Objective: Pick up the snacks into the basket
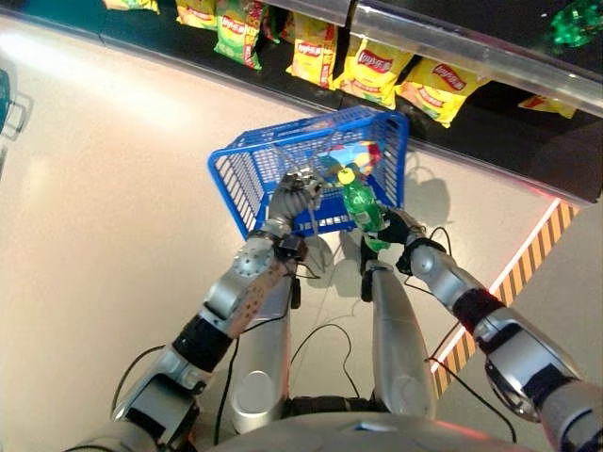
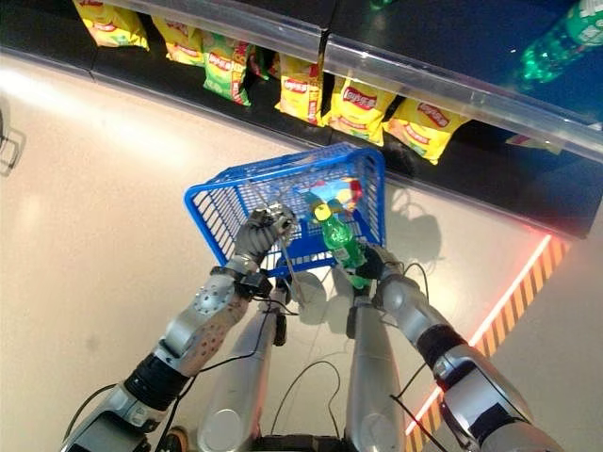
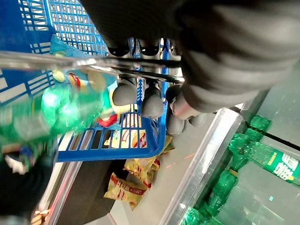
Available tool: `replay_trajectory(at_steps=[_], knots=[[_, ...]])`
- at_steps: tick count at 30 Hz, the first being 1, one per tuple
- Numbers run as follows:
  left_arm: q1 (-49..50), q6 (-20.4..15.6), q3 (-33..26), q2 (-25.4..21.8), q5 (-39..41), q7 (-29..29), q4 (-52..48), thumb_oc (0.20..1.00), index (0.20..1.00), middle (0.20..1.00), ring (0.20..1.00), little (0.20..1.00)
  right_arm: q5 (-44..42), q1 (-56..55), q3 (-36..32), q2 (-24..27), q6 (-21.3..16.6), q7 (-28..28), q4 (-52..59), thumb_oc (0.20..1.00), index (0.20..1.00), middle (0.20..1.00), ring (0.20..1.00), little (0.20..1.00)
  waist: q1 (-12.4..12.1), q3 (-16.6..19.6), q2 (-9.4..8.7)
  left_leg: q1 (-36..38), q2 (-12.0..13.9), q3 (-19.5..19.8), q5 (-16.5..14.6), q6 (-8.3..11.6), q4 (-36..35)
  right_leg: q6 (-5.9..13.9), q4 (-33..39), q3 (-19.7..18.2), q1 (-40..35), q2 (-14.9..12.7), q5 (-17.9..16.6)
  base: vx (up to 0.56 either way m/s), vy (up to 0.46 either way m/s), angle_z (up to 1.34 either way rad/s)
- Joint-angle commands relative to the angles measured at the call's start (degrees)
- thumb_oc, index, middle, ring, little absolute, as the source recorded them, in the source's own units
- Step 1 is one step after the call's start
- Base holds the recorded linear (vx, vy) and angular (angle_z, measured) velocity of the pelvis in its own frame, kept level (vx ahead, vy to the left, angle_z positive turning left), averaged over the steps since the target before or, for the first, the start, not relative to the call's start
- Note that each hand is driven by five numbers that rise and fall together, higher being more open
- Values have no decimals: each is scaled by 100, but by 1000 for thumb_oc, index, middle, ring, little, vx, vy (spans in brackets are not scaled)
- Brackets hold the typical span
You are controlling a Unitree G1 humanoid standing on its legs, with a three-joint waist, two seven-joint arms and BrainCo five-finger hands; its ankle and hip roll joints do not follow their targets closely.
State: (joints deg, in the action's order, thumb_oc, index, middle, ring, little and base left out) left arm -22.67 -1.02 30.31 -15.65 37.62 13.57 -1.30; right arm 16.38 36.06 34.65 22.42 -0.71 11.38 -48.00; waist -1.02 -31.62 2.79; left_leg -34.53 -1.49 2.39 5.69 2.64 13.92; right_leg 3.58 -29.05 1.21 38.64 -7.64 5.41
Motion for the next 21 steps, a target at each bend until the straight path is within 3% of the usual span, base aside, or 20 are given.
replay_trajectory(at_steps=[1, 4, 5, 7, 8, 9, 10, 11, 21], knots=[[-510, -667, 77, 181, 2, -116, -1062, 200, 200, 200, 200, 200, -47, 272, 33, 82, -155, 145, -11, 200, 200, 200, 200, 200, -78, 182, 287, -191, -341, 95, -660, -244, 656, 243, 738, 98, -62, -144, -440, 1, 13, 15], [-569, -654, 224, 232, 22, -152, -1089, 200, 200, 200, 200, 200, -122, 670, 149, -33, -59, 126, -402, 200, 200, 200, 200, 200, -149, 182, 320, -255, -364, 96, -660, -266, 658, 245, 742, 86, 20, -144, -467, -1, 7, 8], [-624, -654, 309, 241, 59, -129, -1090, 200, 200, 200, 200, 200, -267, 1229, 186, -163, 147, 201, -371, 200, 200, 200, 200, 200, -195, 182, 340, -317, -382, 96, -664, -283, 674, 248, 751, 81, 73, -143, -491, 0, 0, 0], [-715, -623, 387, 240, 109, -114, -1036, 200, 200, 200, 200, 200, -455, 1428, 200, -244, 118, 165, -550, 200, 200, 200, 200, 200, -187, 182, 327, -371, -380, 82, -665, -300, 684, 242, 740, 71, 145, -139, -508, 1, 16, 6], [-828, -573, 441, 278, 154, -122, -1029, 200, 200, 200, 200, 200, -572, 1529, 152, -330, 169, 177, -769, 200, 200, 200, 200, 200, -188, 182, 325, -407, -383, 83, -664, -305, 688, 244, 746, 67, 181, -135, -517, -2, 6, 5], [-947, -521, 598, 351, 217, -121, -1016, 200, 200, 200, 200, 200, -692, 1902, 97, -631, 328, 258, -1691, 200, 200, 200, 200, 200, -255, 182, 383, -426, -398, 87, -657, -308, 677, 243, 754, 77, 200, -134, -540, 0, 0, 0], [-950, -522, 596, 348, 217, -121, -1015, 200, 200, 200, 200, 200, -694, 1912, 98, -636, 320, 260, -1705, 200, 200, 200, 200, 200, -254, 182, 381, -430, -397, 87, -659, -308, 680, 243, 754, 77, 204, -133, -540, 0, 0, 0], [-988, -551, 691, 275, 208, -115, -1201, 200, 200, 200, 200, 200, -641, 2488, 169, -481, 463, 340, -2124, 200, 200, 200, 200, 200, -346, 182, 451, -500, -411, 112, -641, -304, 682, 249, 769, 121, 231, -138, -547, 0, 0, 0], [-805, -335, 1003, 283, 317, -352, -1606, 200, 200, 200, 200, 200, -1767, 3503, -377, 69, 520, 386, -2766, 200, 200, 200, 200, 200, -646, 182, 655, -658, -504, 259, -580, -313, 589, 254, 766, 292, 337, -190, -534, -3, -4, 9]])
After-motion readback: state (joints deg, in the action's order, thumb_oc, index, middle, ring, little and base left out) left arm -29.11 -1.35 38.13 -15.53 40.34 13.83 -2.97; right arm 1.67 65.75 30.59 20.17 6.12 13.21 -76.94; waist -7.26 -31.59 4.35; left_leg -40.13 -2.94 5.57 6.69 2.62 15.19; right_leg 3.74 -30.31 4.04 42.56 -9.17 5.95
